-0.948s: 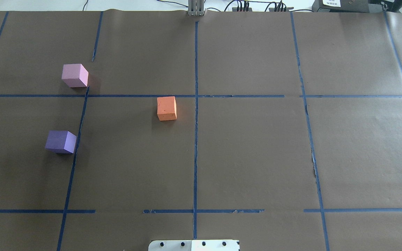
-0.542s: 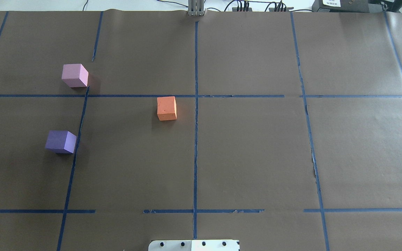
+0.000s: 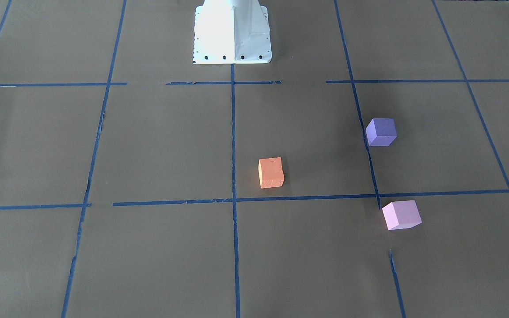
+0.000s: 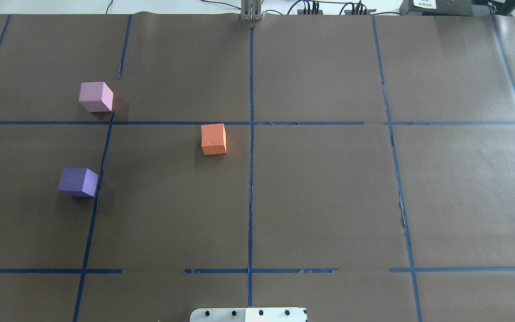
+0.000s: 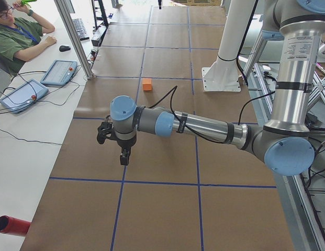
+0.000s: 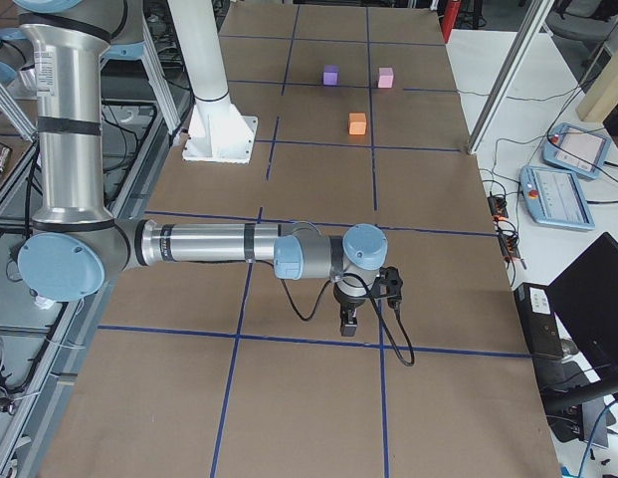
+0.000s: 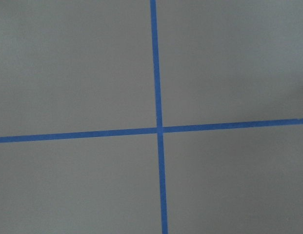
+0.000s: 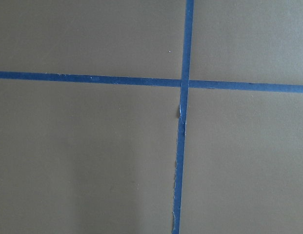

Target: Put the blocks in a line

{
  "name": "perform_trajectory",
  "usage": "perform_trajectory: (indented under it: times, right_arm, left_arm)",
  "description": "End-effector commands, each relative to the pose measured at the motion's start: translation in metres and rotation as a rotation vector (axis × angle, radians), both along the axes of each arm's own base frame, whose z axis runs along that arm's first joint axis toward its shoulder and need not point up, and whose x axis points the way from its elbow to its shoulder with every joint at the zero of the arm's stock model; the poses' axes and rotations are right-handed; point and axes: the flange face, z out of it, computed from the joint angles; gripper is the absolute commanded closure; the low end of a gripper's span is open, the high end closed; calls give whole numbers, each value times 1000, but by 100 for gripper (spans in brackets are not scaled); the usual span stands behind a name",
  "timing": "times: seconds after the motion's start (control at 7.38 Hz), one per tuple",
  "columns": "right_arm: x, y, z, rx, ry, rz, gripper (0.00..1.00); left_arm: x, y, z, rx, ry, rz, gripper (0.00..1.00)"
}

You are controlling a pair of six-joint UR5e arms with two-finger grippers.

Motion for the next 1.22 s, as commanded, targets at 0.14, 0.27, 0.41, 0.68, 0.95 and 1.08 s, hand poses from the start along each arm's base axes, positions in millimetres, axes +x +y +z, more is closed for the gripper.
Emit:
perform_trajectory:
  times: [0.14, 0.27, 0.41, 0.68, 0.95, 1.08]
  right_arm:
    - [0, 0, 0, 1, 1, 1, 0]
    - [0, -1, -1, 2, 1, 1, 0]
    - [0, 0, 0, 1, -1, 1, 0]
    - [0, 0, 0, -1, -1, 1, 0]
    - [0, -1, 0, 1, -1, 1, 0]
    - [0, 0, 0, -1, -1, 1, 0]
  left_arm:
    - [81, -5, -123, 26, 89, -21, 0]
    - [127, -7, -161, -6, 120, -22, 0]
    - [167, -12, -197, -20, 143, -24, 0]
    - [242, -13, -256, 72, 134, 41, 0]
    - [319, -11, -286, 88, 146, 146, 0]
    - [338, -7, -306, 66, 168, 135, 0]
